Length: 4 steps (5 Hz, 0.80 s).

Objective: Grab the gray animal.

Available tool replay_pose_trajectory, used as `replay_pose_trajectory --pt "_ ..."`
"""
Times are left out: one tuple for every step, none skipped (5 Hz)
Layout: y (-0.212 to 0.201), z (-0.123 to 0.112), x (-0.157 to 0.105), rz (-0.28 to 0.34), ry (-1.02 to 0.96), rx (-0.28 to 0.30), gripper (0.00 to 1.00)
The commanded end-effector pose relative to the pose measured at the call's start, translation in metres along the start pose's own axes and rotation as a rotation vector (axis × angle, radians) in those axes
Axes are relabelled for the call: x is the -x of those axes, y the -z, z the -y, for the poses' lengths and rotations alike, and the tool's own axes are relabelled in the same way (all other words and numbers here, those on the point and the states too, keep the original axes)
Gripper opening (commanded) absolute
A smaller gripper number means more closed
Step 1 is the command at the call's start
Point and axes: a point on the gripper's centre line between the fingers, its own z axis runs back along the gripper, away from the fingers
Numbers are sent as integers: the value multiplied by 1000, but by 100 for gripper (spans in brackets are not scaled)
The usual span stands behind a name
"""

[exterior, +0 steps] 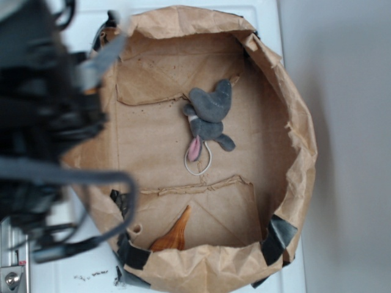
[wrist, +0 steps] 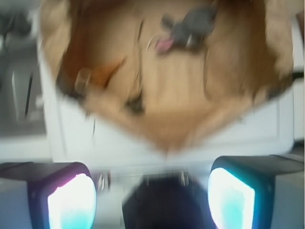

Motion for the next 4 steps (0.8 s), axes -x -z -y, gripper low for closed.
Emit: replay_pose_trajectory --pt "43 -18 -53 144 -119 56 100" --pt "81 -18 -59 115 -148 -5 100" --pt "114 -30 -64 80 -245 -80 100" --pt "133 -35 -70 61 -204 -73 100"
